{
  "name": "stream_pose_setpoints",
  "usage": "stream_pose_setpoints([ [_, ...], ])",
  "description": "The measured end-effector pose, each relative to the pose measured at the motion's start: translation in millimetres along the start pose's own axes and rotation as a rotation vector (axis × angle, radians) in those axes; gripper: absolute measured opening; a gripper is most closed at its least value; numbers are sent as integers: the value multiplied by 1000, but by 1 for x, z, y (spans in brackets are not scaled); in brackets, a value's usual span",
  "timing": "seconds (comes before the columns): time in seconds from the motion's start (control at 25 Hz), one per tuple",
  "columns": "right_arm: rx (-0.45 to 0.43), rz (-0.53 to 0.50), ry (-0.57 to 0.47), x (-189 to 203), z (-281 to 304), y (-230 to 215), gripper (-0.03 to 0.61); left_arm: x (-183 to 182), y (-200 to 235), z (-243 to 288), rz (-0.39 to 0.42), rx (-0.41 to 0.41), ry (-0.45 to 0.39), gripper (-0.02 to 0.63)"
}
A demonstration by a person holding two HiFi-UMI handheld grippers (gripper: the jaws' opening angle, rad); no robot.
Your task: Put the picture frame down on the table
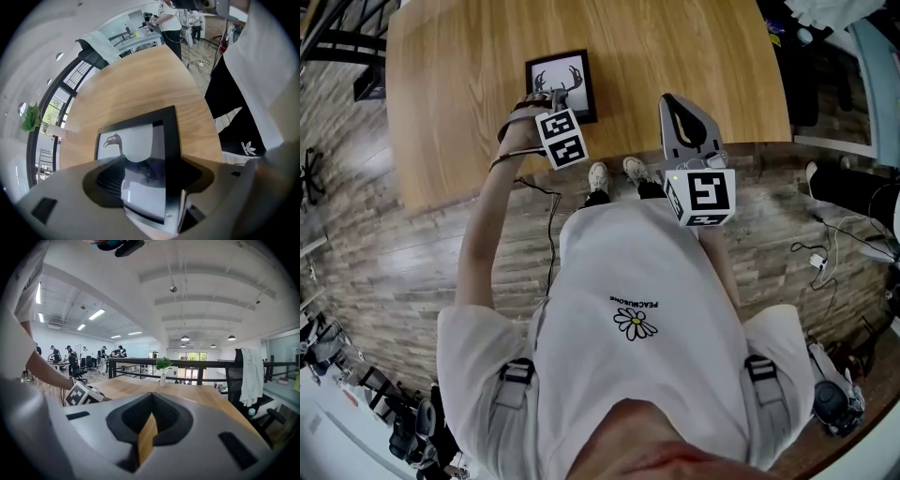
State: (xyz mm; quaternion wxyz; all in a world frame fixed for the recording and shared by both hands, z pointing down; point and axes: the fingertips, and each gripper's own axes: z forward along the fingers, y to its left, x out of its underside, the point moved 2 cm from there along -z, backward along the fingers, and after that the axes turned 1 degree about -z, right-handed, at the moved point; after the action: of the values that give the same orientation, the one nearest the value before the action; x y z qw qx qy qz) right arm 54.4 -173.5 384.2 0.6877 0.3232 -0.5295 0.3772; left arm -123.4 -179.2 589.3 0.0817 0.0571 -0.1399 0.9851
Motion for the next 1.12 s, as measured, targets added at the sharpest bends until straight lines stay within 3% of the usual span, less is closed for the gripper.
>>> stream_pose_setpoints([
  [0.2,0,9,3,2,-1,-2,9,2,-9,7,2,30,6,337],
  [0.36,1,20,14,6,0,-2,9,4,-22,12,-18,196,58,354],
  [0.48,2,16,20,8,1,1,9,6,-25,13,-14,241,82,357],
  [0.6,9,22,25,10,0,-3,9,7,-25,14,-25,256,64,359],
  [0.8,17,47,31,14,0,-8,9,4,-21,15,-108,371,23,360],
  [0.96,7,44,32,13,3,-5,9,3,-22,14,-88,366,64,359],
  [1.12,-2,37,30,14,6,-2,9,4,-22,14,-103,363,29,359],
])
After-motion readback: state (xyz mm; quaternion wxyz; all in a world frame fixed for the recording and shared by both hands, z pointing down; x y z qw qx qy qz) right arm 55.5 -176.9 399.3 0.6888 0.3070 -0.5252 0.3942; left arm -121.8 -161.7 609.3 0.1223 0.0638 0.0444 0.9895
